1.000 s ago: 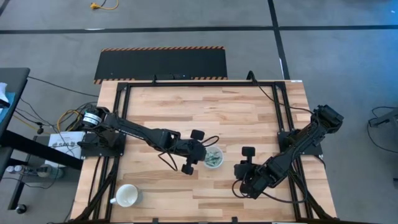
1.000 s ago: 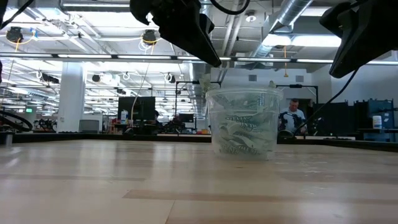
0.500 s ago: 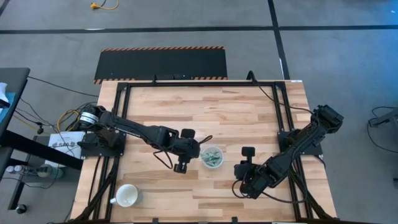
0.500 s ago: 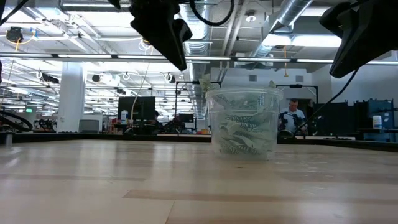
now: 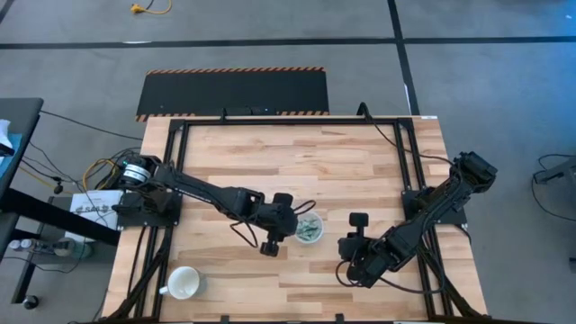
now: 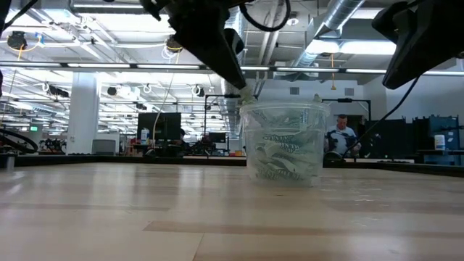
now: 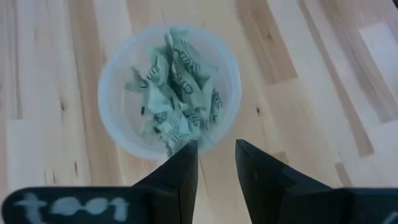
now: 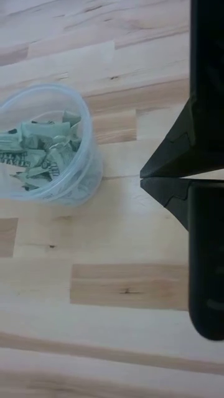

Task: Pick and place Stevia / Truvia into bins
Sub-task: Put the stevia packet into the transparent container, then return to Home Position

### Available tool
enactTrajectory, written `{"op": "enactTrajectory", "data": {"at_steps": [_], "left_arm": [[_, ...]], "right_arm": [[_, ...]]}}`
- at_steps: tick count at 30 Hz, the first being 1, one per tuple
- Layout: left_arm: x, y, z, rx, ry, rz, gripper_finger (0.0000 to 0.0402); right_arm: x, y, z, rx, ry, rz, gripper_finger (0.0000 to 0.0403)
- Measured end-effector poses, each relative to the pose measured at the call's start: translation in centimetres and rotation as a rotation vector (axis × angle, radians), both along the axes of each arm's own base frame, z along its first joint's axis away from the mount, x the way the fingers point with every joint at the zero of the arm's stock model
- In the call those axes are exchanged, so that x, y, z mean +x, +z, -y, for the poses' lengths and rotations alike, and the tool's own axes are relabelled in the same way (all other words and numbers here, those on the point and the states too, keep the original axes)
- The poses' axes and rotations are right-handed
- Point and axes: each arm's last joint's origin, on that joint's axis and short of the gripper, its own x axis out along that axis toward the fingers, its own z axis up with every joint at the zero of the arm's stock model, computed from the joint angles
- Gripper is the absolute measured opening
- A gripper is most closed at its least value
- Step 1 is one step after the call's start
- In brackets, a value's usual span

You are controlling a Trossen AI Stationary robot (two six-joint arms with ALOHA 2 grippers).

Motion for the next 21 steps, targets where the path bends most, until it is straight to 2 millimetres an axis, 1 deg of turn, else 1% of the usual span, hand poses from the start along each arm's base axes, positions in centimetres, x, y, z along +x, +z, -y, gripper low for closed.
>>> {"op": "enactTrajectory", "data": {"at_steps": [10, 14, 16, 21], "left_arm": [[0.3, 0.1, 0.1, 0.013, -0.026, 0.030, 0.0099], [0.0, 0.1, -0.2, 0.037, -0.007, 0.006, 0.0099], [-0.3, 0.6, -0.3, 0.055, 0.026, -0.009, 0.0099], [-1.0, 2.6, -0.6, 0.056, 0.058, 0.018, 0.0099]], "right_arm": [[0.0, 0.0, 0.0, 0.001, 0.002, 0.001, 0.0000], [0.0, 0.0, 0.0, 0.001, 0.002, 0.000, 0.0000], [0.0, 0.0, 0.0, -0.001, 0.001, -0.001, 0.0000], [-0.5, 0.1, 0.3, -0.014, 0.005, -0.050, 0.0000]]}}
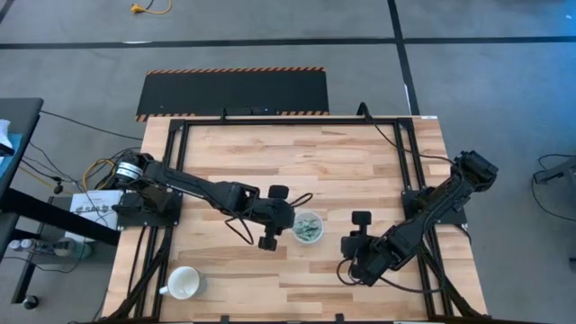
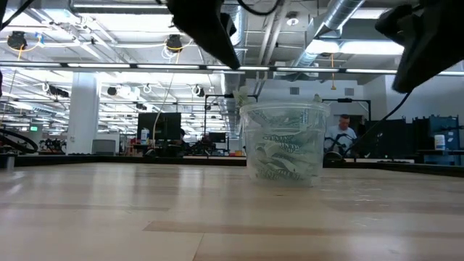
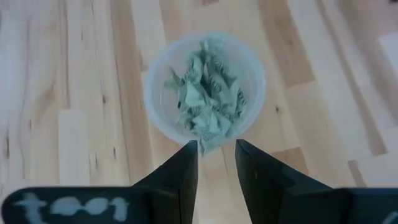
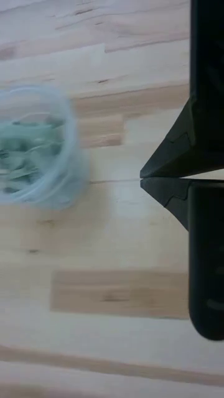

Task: Pick and place Stevia / Truvia into bins
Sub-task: Return to Home Position

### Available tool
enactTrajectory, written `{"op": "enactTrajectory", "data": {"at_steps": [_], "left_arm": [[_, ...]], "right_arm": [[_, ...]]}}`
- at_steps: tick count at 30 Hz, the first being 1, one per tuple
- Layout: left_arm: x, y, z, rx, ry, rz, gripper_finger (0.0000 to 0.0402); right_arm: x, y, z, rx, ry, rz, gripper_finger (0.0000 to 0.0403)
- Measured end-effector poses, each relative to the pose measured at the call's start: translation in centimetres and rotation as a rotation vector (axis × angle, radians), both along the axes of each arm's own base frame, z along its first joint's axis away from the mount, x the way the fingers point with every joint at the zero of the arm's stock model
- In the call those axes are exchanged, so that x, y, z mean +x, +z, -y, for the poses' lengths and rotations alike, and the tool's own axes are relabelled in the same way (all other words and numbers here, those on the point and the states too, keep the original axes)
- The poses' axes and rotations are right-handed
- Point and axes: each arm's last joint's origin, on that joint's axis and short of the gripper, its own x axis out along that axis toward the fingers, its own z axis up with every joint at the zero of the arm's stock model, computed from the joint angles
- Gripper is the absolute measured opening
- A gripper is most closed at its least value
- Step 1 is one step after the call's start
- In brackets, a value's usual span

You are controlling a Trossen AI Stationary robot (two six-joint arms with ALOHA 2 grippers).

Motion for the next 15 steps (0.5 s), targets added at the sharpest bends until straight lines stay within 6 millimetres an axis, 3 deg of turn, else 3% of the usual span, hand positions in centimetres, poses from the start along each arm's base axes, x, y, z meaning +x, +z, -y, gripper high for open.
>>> {"op": "enactTrajectory", "data": {"at_steps": [11, 15], "left_arm": [[-0.6, 2.6, -1.8, 0.039, 0.009, 0.097, 0.0099], [-0.2, 2.8, -3.0, 0.042, 0.012, 0.120, 0.0099]], "right_arm": [[-3.0, 6.5, 2.4, 0.267, 0.044, 0.093, 0.0000], [-4.9, 7.7, 4.2, 0.295, 0.040, 0.176, 0.0000]]}}
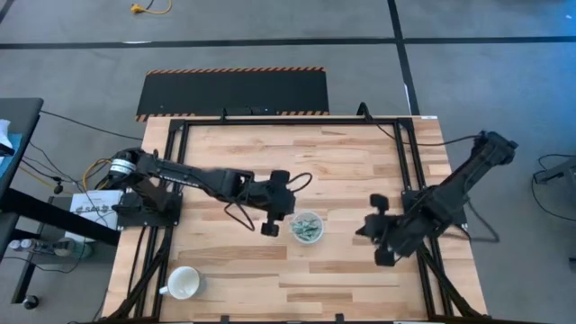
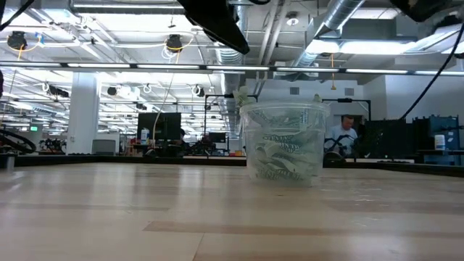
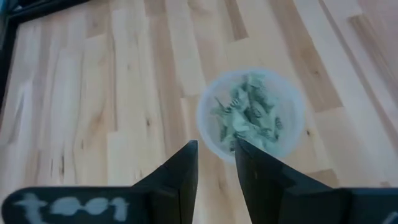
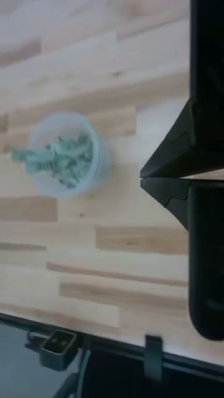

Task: Pick and place Stevia / Truvia into bins
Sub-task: Return to Home Position

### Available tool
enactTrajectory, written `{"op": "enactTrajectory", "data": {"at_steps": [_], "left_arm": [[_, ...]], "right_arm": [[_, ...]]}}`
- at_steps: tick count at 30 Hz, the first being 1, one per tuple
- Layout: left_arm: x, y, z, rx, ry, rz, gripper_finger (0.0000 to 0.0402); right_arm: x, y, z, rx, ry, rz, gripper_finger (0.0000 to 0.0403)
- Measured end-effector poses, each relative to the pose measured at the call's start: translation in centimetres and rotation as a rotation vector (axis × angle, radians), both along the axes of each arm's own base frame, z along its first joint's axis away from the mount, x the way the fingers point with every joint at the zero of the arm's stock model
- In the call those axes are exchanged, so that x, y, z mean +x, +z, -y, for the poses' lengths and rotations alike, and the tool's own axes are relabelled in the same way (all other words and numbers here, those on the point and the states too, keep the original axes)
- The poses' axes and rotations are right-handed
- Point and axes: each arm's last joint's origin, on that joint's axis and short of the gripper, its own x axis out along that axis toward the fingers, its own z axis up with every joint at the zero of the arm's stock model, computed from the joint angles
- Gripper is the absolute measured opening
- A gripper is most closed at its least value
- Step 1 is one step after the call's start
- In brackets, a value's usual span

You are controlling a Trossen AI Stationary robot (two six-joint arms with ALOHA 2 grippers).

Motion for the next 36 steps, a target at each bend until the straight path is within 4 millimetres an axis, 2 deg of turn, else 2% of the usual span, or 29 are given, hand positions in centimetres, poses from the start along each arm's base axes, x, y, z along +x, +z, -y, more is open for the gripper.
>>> {"op": "enactTrajectory", "data": {"at_steps": [3, 7, 11, 14, 18, 24, 31, 36], "left_arm": [[0.2, 0.1, -1.0, -0.023, -0.001, 0.005, 0.0099], [0.2, 0.1, -1.9, -0.040, 0.011, 0.004, 0.0099], [0.1, 0.7, -2.5, -0.037, 0.019, 0.036, 0.0099], [0.2, 1.6, -2.9, -0.047, 0.021, 0.104, 0.0099], [0.1, 2.8, -3.7, -0.087, 0.000, 0.172, 0.0099], [-0.2, 3.3, -4.5, -0.125, -0.020, 0.184, 0.0099], [-2.1, 5.3, -4.7, -0.126, -0.016, 0.215, 0.0099], [-4.3, 7.5, -6.0, -0.121, 0.028, 0.266, 0.0099]], "right_arm": [[-1.7, -0.2, 1.6, 0.022, -0.035, 0.060, 0.0000], [-3.7, -1.9, 3.5, 0.109, -0.092, 0.142, 0.0000], [-4.6, -3.7, 4.3, 0.212, -0.089, 0.246, 0.0000], [-5.0, -4.2, 4.6, 0.234, -0.064, 0.301, 0.0000], [-5.3, -4.0, 4.9, 0.215, -0.036, 0.336, 0.0000], [-5.5, -3.6, 5.2, 0.185, -0.025, 0.379, 0.0000], [-6.0, -2.9, 5.9, 0.153, -0.055, 0.450, 0.0000], [-6.5, -2.2, 6.7, 0.094, -0.092, 0.520, 0.0000]]}}
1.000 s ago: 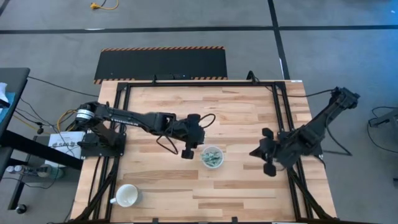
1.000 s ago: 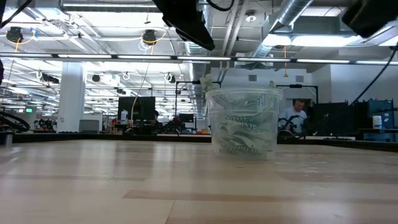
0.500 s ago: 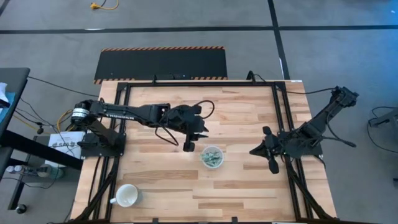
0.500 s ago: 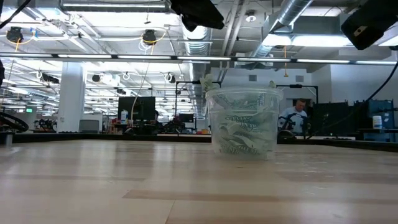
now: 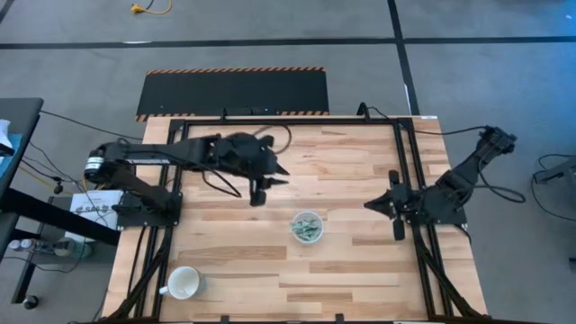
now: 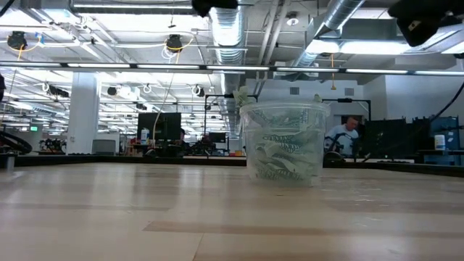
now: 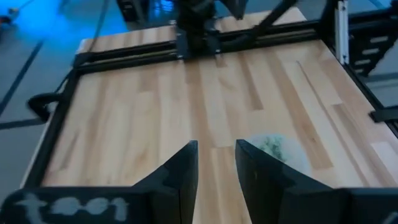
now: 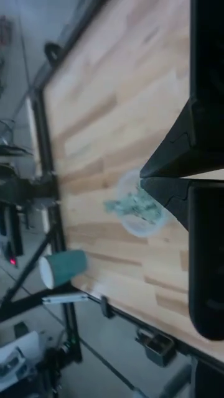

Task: Pick and place Stevia / Truvia into bins
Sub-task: Return to Home Position

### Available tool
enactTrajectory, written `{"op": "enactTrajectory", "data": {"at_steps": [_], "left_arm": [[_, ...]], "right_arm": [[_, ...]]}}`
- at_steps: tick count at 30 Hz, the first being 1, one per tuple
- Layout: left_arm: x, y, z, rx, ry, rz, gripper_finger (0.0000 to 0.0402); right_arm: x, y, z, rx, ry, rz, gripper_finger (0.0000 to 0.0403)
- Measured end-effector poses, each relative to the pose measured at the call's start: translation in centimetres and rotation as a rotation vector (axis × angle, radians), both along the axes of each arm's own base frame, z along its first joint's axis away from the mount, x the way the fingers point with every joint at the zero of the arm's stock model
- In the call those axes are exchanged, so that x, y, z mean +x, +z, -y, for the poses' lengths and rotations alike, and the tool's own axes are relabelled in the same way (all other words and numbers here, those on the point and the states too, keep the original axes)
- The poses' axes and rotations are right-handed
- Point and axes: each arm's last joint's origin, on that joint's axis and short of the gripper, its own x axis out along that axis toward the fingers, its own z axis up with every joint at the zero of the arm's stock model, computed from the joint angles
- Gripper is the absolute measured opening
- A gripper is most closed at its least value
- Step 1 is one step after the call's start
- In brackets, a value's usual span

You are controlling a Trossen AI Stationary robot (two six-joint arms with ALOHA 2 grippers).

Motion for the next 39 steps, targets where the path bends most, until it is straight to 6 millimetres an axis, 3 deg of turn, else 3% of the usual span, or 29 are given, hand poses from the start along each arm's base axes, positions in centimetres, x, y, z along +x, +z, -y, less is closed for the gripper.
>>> {"op": "enactTrajectory", "data": {"at_steps": [9, 15, 27, 39], "left_arm": [[-5.9, 3.3, -2.6, -0.031, 0.130, 0.019, 0.0099], [-10.6, 3.7, -2.7, -0.033, 0.172, 0.092, 0.0094], [-19.1, -1.8, -1.4, -0.076, 0.209, 0.376, 0.0064], [-23.5, -4.9, -0.3, -0.106, 0.185, 0.508, 0.0061]], "right_arm": [[-1.5, 1.7, 2.1, -0.030, -0.034, 0.066, 0.0000], [-4.1, 2.3, 3.8, 0.011, 0.000, 0.122, 0.0000], [-5.0, -1.2, 4.1, 0.153, 0.064, 0.262, 0.0000], [-3.8, -4.6, 2.6, 0.173, 0.227, 0.364, 0.0000]]}}
